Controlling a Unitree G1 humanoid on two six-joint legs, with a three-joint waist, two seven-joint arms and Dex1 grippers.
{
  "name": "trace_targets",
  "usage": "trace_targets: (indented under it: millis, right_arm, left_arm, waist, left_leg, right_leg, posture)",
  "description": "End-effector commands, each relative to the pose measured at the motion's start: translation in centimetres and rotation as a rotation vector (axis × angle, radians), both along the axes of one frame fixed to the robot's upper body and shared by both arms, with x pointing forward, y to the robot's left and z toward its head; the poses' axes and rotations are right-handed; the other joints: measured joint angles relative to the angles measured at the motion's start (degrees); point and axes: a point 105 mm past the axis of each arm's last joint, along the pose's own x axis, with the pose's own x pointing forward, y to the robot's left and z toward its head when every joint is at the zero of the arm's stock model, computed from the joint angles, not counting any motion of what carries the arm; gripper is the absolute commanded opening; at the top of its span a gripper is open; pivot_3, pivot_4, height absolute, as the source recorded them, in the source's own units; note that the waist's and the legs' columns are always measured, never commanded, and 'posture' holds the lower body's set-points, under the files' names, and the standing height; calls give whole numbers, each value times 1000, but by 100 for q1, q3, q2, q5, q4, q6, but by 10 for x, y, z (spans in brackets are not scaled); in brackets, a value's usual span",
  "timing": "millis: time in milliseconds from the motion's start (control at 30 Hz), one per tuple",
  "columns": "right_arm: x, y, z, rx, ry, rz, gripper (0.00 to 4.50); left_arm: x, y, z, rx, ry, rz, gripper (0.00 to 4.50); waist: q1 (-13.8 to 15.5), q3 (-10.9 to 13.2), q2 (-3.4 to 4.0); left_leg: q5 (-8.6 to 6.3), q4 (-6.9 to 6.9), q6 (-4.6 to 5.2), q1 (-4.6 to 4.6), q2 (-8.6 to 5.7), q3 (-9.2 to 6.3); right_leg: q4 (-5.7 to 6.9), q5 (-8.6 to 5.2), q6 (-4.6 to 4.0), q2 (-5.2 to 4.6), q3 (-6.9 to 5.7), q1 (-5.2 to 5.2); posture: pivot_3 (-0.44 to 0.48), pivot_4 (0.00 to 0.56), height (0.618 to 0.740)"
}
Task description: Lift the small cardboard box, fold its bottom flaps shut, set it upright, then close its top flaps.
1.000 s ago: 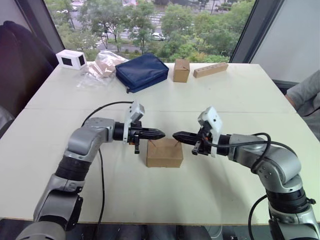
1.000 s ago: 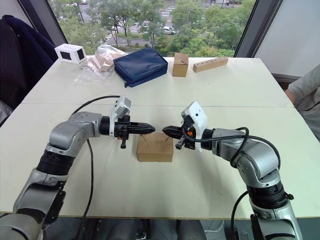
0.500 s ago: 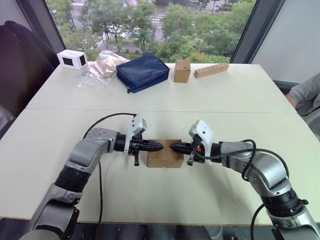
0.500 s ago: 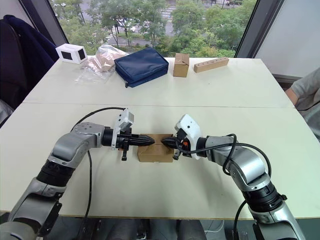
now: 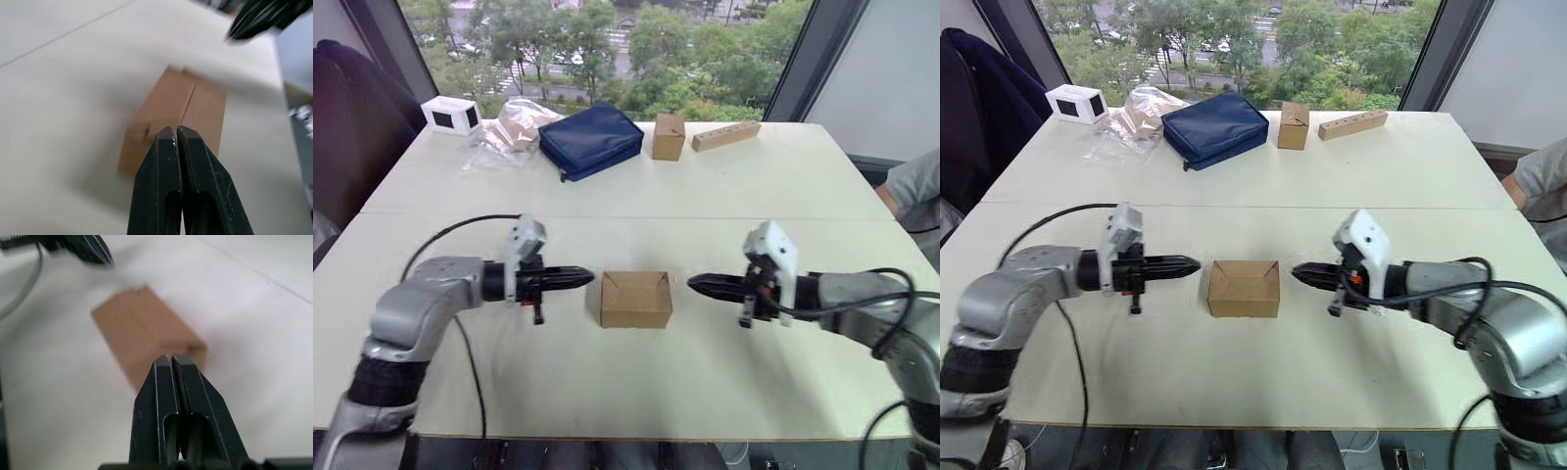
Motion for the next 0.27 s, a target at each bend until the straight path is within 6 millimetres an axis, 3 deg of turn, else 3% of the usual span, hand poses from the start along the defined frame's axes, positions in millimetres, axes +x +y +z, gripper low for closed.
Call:
trace_targets:
  millis: [33,267]
  right_arm:
    - [-15,-14,13,-51,-41,12,0]
    - [-37,-26,17,-77,-8,36,0]
  left_arm:
    - [-15,13,15,13,-48,31,86]
    - [-34,36,17,51,-21,120,86]
  waist:
    - [9,0,1]
    - [7,1,1]
  left_leg:
    - [-1,0,-1,5,0,0]
    - [0,-6,-5,4,-1,0]
  right_leg:
    - [-2,0,-1,-1,0,5]
    - [-6,0,-3,-4,-1,3]
  posture:
    - [0,150,740]
    - [0,150,740]
